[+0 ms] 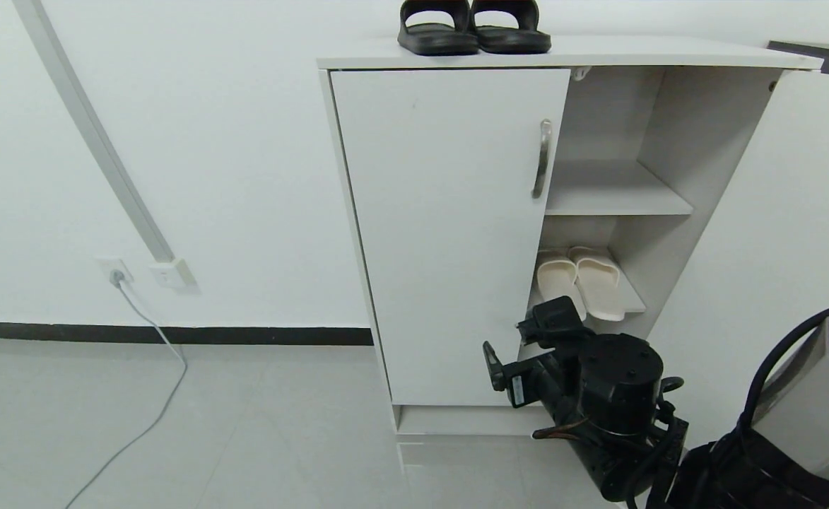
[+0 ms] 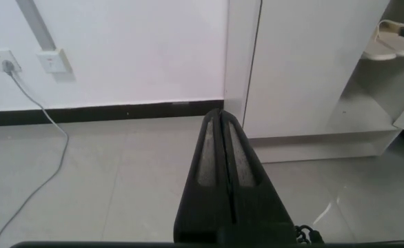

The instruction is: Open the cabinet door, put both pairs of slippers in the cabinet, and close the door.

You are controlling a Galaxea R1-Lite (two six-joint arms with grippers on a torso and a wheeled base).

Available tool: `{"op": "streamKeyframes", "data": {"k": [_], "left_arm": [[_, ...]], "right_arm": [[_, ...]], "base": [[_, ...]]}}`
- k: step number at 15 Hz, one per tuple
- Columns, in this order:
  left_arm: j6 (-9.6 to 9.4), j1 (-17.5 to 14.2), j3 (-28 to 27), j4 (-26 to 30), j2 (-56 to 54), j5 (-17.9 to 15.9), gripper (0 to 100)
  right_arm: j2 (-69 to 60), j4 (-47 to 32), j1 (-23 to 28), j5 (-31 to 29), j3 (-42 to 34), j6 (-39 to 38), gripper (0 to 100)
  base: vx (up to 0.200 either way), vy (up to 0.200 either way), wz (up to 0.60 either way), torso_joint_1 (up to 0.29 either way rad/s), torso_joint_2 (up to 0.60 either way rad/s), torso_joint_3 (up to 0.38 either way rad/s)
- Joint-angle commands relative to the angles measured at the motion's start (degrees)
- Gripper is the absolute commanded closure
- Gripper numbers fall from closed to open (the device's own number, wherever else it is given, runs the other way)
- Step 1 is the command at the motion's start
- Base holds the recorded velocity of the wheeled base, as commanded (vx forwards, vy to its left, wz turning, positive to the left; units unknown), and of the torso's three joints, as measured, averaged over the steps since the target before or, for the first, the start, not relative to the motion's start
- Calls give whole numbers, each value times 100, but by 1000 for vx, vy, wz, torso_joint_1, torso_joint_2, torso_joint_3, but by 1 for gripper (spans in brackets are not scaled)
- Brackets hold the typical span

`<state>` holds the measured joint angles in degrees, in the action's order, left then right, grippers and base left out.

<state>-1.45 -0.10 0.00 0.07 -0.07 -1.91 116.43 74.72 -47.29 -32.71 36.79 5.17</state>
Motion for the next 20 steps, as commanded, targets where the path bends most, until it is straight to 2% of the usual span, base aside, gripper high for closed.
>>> {"op": "streamKeyframes", "data": {"k": [1,4,8,20], "left_arm": [[4,1,0,1,7,-2,100],[-4,1,0,1,7,-2,100],[-4,1,0,1,7,-2,100],[4,1,0,1,7,-2,100]], "right_arm": [[64,8,0,1,-14,2,0],[55,8,9,1,3,2,0],[29,8,35,1,-5,2,0],[-235,-10,-17,1,-49,107,0]], "base": [[0,0,0,0,0,0],[0,0,0,-1,-17,-9],[0,0,0,18,-216,-315],[0,0,0,116,-493,-343]]}}
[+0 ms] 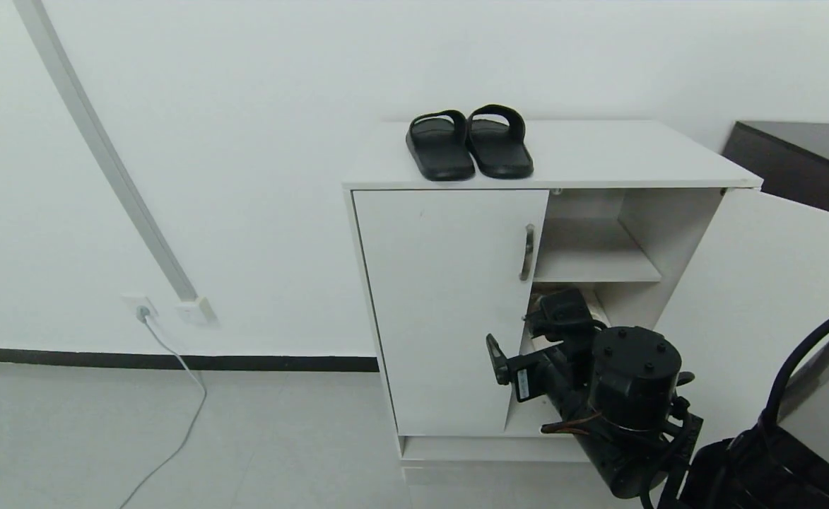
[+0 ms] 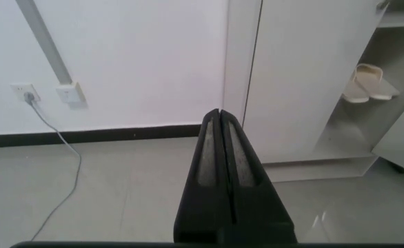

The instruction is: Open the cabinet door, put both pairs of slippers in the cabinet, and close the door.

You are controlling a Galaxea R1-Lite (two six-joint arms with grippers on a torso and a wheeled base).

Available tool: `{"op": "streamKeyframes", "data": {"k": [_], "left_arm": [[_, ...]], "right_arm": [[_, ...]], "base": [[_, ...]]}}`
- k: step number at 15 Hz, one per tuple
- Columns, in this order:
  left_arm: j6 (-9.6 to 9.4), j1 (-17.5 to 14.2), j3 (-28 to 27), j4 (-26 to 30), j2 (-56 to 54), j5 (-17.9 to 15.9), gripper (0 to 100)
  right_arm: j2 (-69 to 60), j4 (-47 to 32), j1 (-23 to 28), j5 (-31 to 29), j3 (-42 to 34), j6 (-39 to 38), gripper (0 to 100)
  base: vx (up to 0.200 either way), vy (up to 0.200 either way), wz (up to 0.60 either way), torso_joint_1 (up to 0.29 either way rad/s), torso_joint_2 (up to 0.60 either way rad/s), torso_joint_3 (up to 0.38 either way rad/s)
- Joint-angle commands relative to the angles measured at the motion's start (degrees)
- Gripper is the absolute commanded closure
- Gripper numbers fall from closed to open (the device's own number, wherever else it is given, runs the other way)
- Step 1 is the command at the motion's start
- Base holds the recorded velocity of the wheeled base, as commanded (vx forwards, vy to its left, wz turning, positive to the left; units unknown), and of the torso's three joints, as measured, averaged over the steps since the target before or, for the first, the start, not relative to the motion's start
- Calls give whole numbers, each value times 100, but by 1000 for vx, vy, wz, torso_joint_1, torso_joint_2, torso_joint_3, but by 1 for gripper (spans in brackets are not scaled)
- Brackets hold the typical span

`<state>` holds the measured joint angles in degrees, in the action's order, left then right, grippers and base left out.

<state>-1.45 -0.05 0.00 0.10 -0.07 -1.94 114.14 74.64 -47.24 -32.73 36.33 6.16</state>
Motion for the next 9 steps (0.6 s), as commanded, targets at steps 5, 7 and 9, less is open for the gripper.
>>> {"op": "streamKeyframes", "data": {"k": [5,7,9], "left_arm": [[4,-4,-9,-1,7,0,100],[4,-4,0,-1,7,0,100],[4,-4,0,-1,7,0,100]], "right_arm": [[-15,6,-101,-5,-20,0,0],[-15,-2,-145,4,-38,0,0],[-15,6,-163,4,-47,0,0]], "base": [[0,0,0,183,-497,-317],[0,0,0,210,-520,-312],[0,0,0,215,-530,-310]]}}
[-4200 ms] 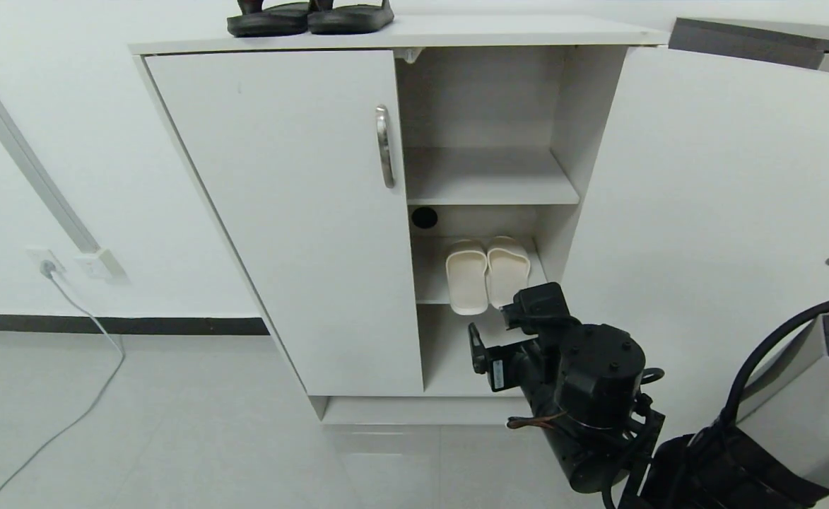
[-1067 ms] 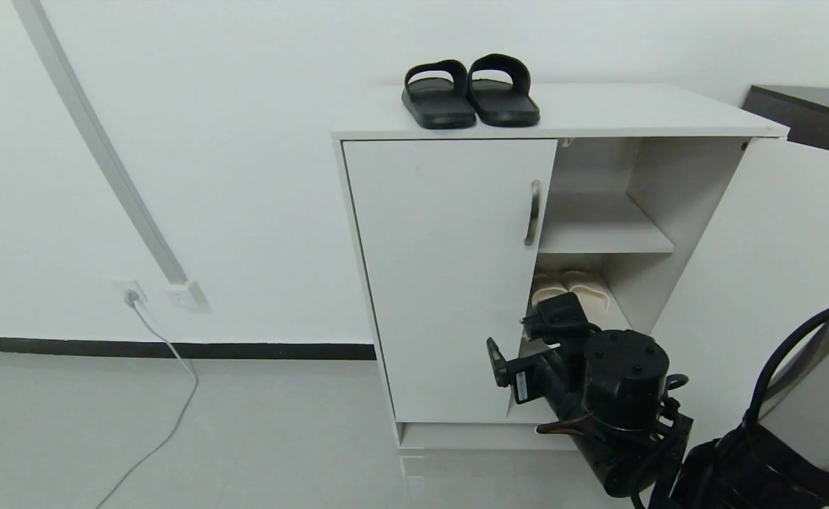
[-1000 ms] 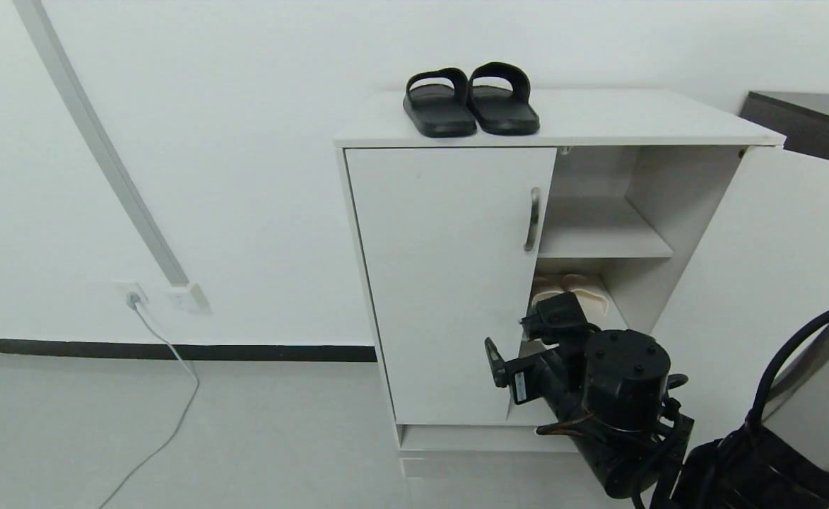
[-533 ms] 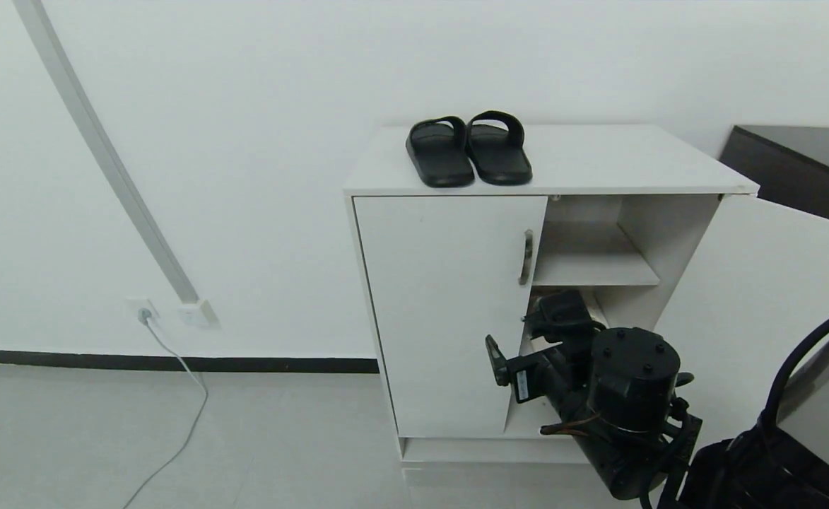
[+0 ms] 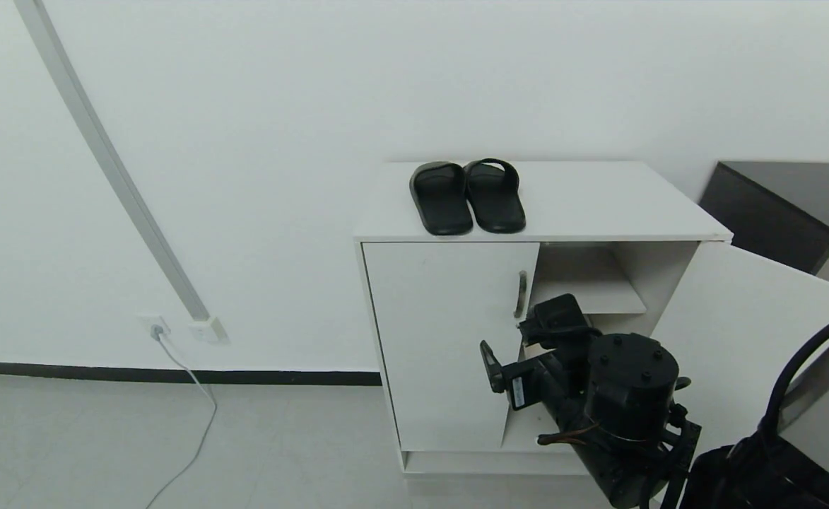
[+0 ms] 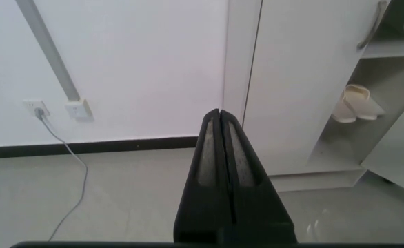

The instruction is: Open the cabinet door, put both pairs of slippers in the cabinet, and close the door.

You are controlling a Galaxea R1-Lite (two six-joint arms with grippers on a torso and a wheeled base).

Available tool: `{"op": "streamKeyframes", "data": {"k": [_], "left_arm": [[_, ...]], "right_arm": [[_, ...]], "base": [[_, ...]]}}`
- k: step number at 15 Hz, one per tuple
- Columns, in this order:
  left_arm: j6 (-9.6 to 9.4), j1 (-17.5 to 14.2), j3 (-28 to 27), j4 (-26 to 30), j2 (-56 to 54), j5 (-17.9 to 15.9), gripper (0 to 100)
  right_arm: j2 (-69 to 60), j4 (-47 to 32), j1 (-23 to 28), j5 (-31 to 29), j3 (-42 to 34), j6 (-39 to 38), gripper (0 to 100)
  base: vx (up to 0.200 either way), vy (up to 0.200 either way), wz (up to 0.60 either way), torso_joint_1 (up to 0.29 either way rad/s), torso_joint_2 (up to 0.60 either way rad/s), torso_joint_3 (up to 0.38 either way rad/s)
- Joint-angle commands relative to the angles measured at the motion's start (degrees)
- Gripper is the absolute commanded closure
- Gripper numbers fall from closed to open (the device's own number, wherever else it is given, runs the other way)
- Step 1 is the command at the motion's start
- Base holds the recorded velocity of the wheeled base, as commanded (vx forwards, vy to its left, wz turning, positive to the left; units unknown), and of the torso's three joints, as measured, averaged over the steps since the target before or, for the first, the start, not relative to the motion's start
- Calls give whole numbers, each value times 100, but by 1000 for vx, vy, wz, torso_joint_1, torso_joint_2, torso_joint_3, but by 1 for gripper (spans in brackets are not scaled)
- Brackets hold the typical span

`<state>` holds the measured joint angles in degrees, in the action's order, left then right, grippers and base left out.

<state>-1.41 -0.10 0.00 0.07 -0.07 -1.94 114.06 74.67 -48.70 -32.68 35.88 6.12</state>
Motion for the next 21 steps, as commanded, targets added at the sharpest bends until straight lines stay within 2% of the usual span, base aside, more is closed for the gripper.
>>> {"op": "streamKeyframes", "data": {"k": [1,6,8,9,10,14,15,17,21], "left_arm": [[1,1,0,1,7,0,100],[-8,1,0,1,7,0,100],[-8,1,0,1,7,0,100],[-8,1,0,1,7,0,100],[-17,1,0,1,7,0,100],[-26,1,0,1,7,-8,100],[-26,1,0,1,7,-8,100],[-26,1,0,1,7,-8,100],[-26,1,0,1,7,0,100]], "right_arm": [[-6,4,-25,-1,-2,3,0],[-6,4,-43,8,7,12,0],[-32,30,-34,509,-11,12,0],[-32,-66,-8,561,148,12,0],[-32,-418,-8,561,464,-58,0],[-533,-3389,-34,473,1941,-1315,0],[-533,-3626,-34,306,2143,-1412,0],[-393,-3573,-34,-45,2204,-1429,0],[-68,-3301,-34,-54,2231,-1412,0]], "base": [[0,0,0,227,-540,-320],[0,0,0,247,-571,-320],[0,0,0,271,-598,-332],[0,0,0,246,-540,-290],[0,0,0,203,-456,-256],[0,0,0,167,-369,-200],[0,0,0,41,-71,-46],[100,0,0,4,-9,-6],[200,0,0,4,-5,2]]}}
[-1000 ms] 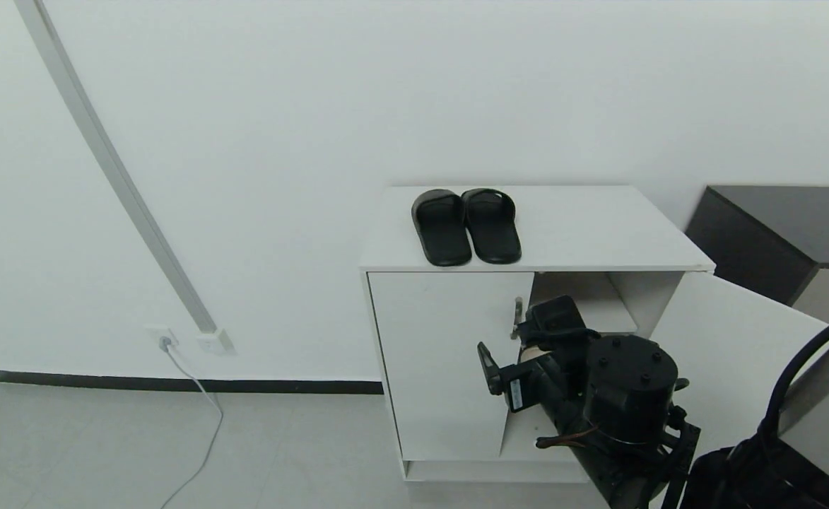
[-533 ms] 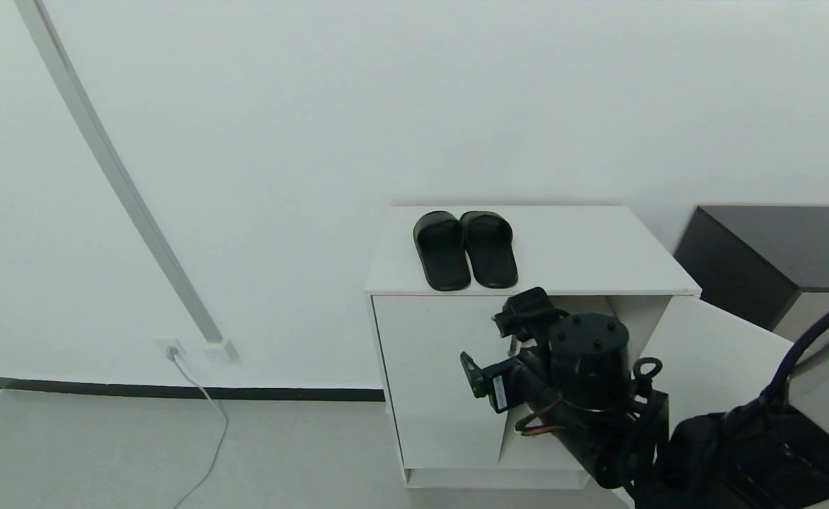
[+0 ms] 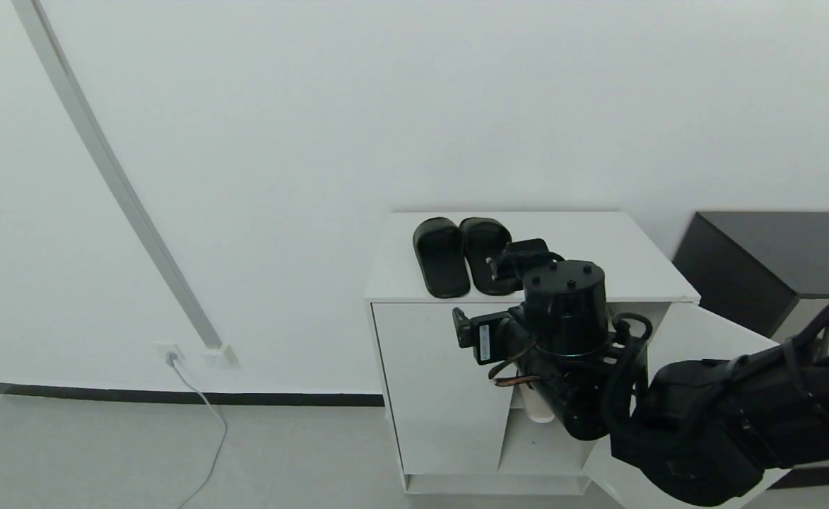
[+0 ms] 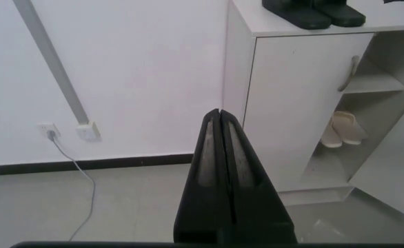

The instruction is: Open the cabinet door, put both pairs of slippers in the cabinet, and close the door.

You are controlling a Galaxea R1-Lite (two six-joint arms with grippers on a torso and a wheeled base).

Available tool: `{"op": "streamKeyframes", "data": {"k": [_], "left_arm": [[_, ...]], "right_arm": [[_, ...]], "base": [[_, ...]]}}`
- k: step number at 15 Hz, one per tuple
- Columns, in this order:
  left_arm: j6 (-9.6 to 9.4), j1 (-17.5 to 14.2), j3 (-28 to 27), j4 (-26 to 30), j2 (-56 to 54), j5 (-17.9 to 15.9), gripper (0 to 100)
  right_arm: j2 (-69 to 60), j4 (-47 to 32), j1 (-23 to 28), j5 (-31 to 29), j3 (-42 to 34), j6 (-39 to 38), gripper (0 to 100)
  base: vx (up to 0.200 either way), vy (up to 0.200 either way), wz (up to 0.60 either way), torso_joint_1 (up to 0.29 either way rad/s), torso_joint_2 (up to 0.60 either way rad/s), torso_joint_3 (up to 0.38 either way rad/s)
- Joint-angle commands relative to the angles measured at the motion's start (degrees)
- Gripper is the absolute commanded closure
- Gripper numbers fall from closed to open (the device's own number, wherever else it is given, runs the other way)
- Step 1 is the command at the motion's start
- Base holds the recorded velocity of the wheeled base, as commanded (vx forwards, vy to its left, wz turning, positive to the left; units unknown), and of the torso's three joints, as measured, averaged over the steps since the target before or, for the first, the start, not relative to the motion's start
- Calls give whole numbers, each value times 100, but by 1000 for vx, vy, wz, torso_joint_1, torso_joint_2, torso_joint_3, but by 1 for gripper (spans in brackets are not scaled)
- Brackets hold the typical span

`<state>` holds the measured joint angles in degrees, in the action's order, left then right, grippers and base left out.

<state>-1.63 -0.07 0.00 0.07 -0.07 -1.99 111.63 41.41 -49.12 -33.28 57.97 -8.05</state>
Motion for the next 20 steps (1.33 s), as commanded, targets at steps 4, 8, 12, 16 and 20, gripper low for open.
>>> {"op": "streamKeyframes", "data": {"k": [4,8,12,16,20], "left_arm": [[5,-1,0,1,7,5,100],[5,-1,0,1,7,5,100],[5,-1,0,1,7,5,100],[14,-1,0,1,7,5,100],[14,-1,0,1,7,5,100]], "right_arm": [[614,262,51,6,136,22,0],[1238,552,157,-3,655,40,0],[1660,543,385,6,1323,277,0],[2029,508,614,32,1850,277,0],[2407,218,772,102,2588,277,0]], "base": [[200,0,0,33,-1,1],[50,0,0,2,1,1],[0,0,0,0,0,0],[0,0,0,0,0,0],[0,0,0,0,0,0]]}}
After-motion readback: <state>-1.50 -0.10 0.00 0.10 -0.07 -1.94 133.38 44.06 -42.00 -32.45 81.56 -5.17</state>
